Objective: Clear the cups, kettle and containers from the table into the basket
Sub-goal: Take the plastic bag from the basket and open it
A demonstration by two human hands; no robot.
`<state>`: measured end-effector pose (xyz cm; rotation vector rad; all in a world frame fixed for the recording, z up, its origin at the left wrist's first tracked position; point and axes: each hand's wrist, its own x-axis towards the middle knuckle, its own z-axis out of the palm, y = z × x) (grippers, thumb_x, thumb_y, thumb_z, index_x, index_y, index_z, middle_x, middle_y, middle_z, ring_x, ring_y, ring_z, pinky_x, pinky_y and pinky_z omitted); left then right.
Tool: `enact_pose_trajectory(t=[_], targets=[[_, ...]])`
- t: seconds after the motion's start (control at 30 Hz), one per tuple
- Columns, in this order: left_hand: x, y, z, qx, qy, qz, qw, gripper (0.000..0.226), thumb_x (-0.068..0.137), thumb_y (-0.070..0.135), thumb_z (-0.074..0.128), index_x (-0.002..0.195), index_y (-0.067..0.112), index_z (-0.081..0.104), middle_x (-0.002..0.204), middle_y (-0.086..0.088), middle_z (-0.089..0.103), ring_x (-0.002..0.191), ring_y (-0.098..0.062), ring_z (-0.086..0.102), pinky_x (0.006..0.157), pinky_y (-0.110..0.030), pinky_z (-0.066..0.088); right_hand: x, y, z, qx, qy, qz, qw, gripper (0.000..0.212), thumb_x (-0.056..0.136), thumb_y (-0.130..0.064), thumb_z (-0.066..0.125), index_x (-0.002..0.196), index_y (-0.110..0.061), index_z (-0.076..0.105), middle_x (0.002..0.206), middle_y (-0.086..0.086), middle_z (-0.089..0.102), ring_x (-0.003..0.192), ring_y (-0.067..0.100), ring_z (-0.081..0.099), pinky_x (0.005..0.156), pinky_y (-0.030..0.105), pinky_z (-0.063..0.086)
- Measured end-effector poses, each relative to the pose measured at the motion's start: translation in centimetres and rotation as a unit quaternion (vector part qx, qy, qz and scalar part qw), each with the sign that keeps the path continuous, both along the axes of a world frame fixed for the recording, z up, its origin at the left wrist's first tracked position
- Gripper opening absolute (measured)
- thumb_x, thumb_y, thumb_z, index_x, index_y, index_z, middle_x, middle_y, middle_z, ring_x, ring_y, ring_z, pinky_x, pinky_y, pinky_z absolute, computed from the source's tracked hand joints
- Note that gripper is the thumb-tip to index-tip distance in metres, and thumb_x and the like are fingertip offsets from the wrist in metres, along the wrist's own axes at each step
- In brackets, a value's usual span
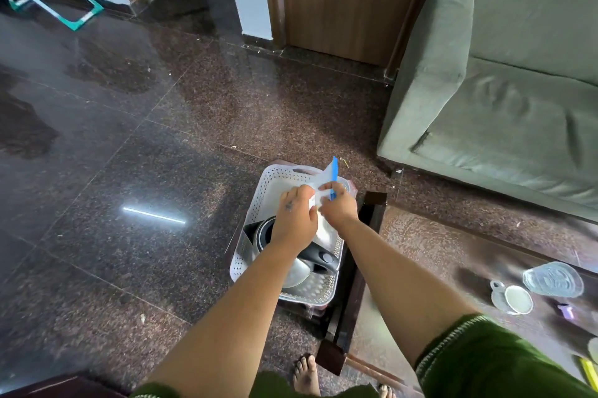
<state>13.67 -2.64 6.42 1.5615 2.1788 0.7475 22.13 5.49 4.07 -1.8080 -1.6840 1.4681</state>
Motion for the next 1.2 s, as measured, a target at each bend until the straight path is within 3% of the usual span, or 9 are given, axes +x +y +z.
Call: enact_pose_trajectory(t=[0.13,0.3,0.4,0.47,0.57,0.7,0.87,1.03,1.2], targets=[[1.7,0.6,2.8,-0.011,-0.057,-0.042,0.997,0.036,0.086,0.008,0.06,0.121,0.008,0.05,0.122,-0.007,0.057,0.118,-0.024,0.051,0.093,-0.027,0.039,1.1,0.3,6.5,0.013,0.037,-0.039,0.998,0.024,0.086,-0.01,0.052,0.106,-0.022,0.046,0.076,-0.003,0.051,0.069,0.021,0.054,0.063,0.033,0.045],[4.2,1.6,7.8,0.06,-0.122,0.003,0.991,0.018,0.096,0.016,0.048,0.109,0.014,0.06,0.098,-0.002,0.07,0.088,-0.017,0.063,0.07,-0.024,0.041,4.3,0.2,12.4,-0.002,0.142,-0.07,0.987,0.008,0.068,-0.017,0.065,0.061,-0.016,0.063,0.067,0.005,0.062,0.065,0.021,0.052,0.06,0.032,0.043],[4.7,2.2,10.2,0.079,-0.143,0.019,0.986,0.021,0.099,0.021,0.046,0.103,0.01,0.063,0.093,-0.004,0.067,0.081,-0.019,0.059,0.067,-0.026,0.038,7.1,-0.2,14.8,0.01,0.196,-0.034,0.98,0.014,0.065,-0.024,0.078,0.074,-0.015,0.071,0.072,0.003,0.066,0.07,0.016,0.058,0.071,0.032,0.047],[5.2,2.4,11.2,0.068,-0.153,0.015,0.986,0.024,0.101,0.023,0.043,0.103,0.009,0.062,0.091,-0.003,0.063,0.08,-0.018,0.056,0.067,-0.027,0.037,8.6,-0.5,15.7,0.062,0.143,0.006,0.988,0.018,0.075,-0.022,0.077,0.09,-0.016,0.071,0.079,0.001,0.067,0.075,0.015,0.06,0.075,0.03,0.048],[6.7,2.4,12.1,0.032,-0.14,-0.001,0.99,0.025,0.102,0.023,0.037,0.099,0.008,0.056,0.091,-0.008,0.061,0.078,-0.022,0.053,0.065,-0.034,0.038,10.6,-1.2,16.0,0.245,-0.062,0.07,0.965,0.014,0.087,-0.019,0.063,0.096,-0.012,0.072,0.086,0.008,0.067,0.082,0.024,0.062,0.071,0.027,0.042],[9.0,1.3,12.7,0.034,-0.151,-0.006,0.988,0.026,0.103,0.028,0.032,0.085,0.013,0.042,0.076,-0.003,0.051,0.068,-0.021,0.047,0.057,-0.033,0.029,12.5,-2.3,15.8,0.324,-0.129,0.118,0.93,0.023,0.096,-0.021,0.053,0.101,-0.007,0.07,0.105,0.013,0.055,0.102,0.028,0.049,0.088,0.031,0.04],[9.6,0.7,13.1,0.07,-0.172,-0.009,0.982,0.026,0.103,0.028,0.029,0.088,0.013,0.043,0.076,-0.001,0.049,0.066,-0.016,0.044,0.056,-0.03,0.031,13.6,-3.7,16.8,0.309,-0.099,0.116,0.939,0.022,0.099,-0.019,0.046,0.095,-0.001,0.057,0.084,0.015,0.059,0.082,0.03,0.052,0.068,0.031,0.031],[9.4,1.3,13.8,0.095,-0.169,0.012,0.981,0.03,0.103,0.03,0.028,0.086,0.012,0.045,0.073,-0.001,0.052,0.063,-0.017,0.047,0.061,-0.031,0.037,15.0,-3.7,17.4,0.287,-0.092,0.094,0.949,0.016,0.097,-0.012,0.046,0.098,-0.002,0.058,0.097,0.018,0.06,0.08,0.025,0.05,0.067,0.027,0.029],[9.5,1.1,14.2,0.09,-0.046,0.038,0.994,0.019,0.101,0.03,0.037,0.095,0.014,0.044,0.09,0.0,0.052,0.087,-0.025,0.051,0.071,-0.033,0.034,15.0,-3.9,18.1,0.303,-0.051,0.054,0.95,0.014,0.096,-0.014,0.052,0.088,-0.005,0.06,0.082,0.007,0.056,0.073,0.022,0.048,0.062,0.027,0.03]])
